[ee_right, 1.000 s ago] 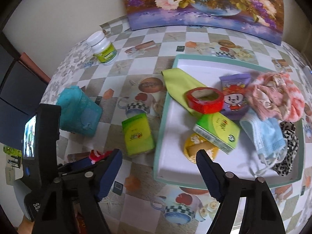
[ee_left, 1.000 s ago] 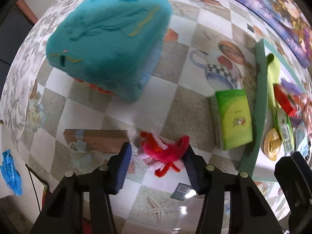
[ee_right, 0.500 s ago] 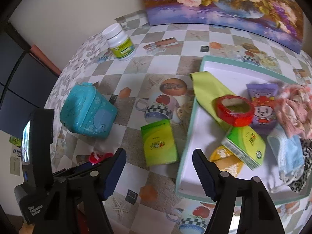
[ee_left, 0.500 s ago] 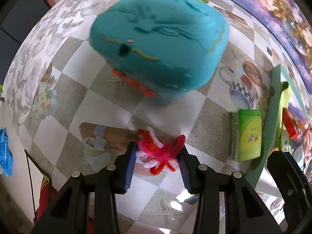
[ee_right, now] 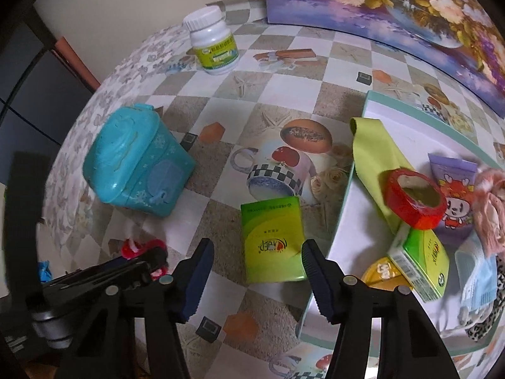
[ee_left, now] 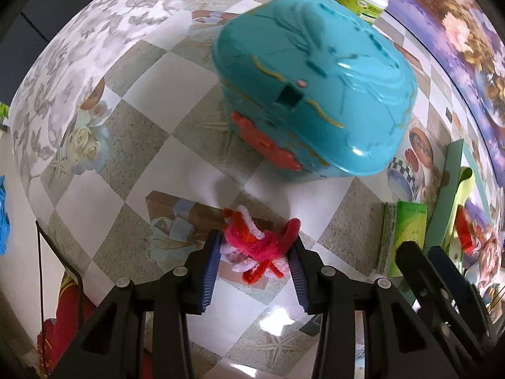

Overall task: Organize soft objects
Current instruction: 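Grasp the red plush toy with the left gripper while the right gripper grasps the green tissue box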

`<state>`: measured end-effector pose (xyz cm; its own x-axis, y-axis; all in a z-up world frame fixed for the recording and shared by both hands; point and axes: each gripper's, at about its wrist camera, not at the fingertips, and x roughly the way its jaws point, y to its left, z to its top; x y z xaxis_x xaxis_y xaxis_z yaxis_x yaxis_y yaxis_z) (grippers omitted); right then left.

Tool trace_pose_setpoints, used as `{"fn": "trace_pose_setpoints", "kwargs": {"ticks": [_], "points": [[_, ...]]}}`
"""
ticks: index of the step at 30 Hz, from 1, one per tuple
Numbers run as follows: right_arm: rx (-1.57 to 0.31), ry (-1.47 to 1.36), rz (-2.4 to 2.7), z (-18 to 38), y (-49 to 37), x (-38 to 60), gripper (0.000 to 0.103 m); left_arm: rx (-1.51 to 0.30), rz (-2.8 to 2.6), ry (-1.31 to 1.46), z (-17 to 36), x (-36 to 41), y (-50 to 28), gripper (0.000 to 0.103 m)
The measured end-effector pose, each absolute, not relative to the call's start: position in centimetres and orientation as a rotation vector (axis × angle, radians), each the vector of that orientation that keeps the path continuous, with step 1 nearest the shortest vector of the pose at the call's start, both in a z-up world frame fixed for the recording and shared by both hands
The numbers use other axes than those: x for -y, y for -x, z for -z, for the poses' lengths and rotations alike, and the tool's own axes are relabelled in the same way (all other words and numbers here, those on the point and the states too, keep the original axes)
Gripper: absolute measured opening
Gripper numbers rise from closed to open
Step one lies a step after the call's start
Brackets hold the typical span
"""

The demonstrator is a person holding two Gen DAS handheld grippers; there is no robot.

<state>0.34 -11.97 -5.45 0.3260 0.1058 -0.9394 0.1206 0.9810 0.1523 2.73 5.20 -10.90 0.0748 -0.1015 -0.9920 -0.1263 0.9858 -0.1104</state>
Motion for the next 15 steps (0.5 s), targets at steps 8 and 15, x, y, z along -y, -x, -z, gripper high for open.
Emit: {"fn": "trace_pose_setpoints", "kwargs": {"ticks": [8,15], "points": [[-1.256,-0.174,0.045,6.5,-1.6,12.1,0.062,-1.502,-0.020,0.219,11.7,-6.3,-2.7,0.043],[-1.252,-0.165,0.051,6.7,-2.4,12.2,0.061,-1.505,-0.025,0.232,11.1,-6.4,-3.0,0.043]]}}
